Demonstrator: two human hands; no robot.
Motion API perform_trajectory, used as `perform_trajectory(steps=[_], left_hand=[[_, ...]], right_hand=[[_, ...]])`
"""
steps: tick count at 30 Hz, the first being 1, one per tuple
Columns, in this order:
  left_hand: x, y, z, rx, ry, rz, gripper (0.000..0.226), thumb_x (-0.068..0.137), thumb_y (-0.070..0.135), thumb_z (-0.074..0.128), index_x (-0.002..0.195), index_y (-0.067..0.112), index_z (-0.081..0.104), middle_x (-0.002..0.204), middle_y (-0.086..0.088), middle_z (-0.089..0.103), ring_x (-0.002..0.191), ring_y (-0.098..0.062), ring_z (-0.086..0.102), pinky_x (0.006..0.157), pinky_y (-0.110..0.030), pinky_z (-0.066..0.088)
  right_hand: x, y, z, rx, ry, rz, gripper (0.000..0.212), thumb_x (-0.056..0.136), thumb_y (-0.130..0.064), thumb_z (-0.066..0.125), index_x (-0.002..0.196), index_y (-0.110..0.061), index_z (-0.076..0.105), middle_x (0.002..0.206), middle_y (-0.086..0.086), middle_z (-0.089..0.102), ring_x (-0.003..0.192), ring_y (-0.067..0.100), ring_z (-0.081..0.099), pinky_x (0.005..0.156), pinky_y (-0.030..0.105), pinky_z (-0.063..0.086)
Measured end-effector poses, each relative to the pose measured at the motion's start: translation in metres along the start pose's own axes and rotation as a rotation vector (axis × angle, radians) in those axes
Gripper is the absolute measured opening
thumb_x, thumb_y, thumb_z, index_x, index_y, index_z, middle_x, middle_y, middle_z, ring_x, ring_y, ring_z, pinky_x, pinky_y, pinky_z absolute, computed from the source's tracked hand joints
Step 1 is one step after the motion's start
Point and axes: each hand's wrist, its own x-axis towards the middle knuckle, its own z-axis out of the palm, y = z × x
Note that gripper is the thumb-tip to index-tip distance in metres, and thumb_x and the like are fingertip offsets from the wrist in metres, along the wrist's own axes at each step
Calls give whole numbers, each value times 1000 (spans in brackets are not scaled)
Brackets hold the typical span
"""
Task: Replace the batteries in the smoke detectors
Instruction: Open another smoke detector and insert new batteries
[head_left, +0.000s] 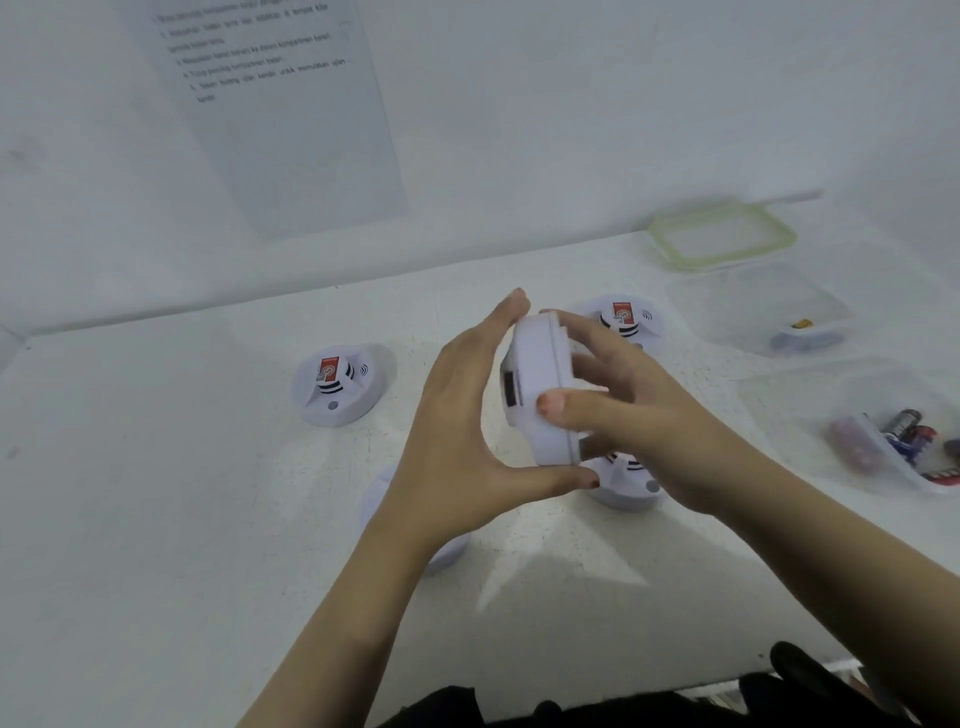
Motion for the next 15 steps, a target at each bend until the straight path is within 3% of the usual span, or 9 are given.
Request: perform_trajectory(steps=[3, 7, 9, 12, 15], left_hand=[[-3, -6, -1, -65, -24, -83, 105, 57, 55, 81, 144, 38, 27, 146, 29, 34, 136, 5, 34, 105, -6, 28], [-4, -8, -1, -98, 13, -73, 85, 61, 52, 79, 135, 38, 40, 134, 28, 48, 127, 6, 45, 99, -4, 32], [-4, -6, -2, -118, 46, -72, 82, 61, 51, 80, 132, 36, 43, 130, 30, 51, 125, 5, 47, 97, -5, 34], [-4, -5, -4, -168, 71, -66, 79, 62, 44, 81, 130, 32, 43, 129, 31, 52, 124, 2, 50, 97, -7, 38], [-4, -7, -6, -201, 65, -77, 81, 63, 37, 82, 133, 26, 43, 132, 25, 53, 125, -4, 51, 98, -12, 41]], right_hand=[[-1, 4, -7, 267, -166, -23, 46, 71, -37, 69, 116, -37, 62, 112, 1, 68, 101, 22, 66, 71, 39, 58], [2, 13, -17, 530, -254, -19, 80, 70, -44, 72, 137, -10, 45, 127, 22, 54, 112, 41, 54, 78, 48, 54], [1, 16, -20, 588, -255, -9, 76, 72, -41, 70, 136, -10, 46, 130, 21, 53, 114, 40, 54, 77, 49, 54], [1, 19, -23, 555, -176, 15, 51, 82, -32, 52, 130, -16, 56, 129, 15, 59, 114, 39, 58, 79, 51, 54], [2, 16, -25, 470, -65, 19, 55, 85, -26, 40, 139, -31, 41, 121, 0, 66, 104, 34, 65, 69, 42, 58]])
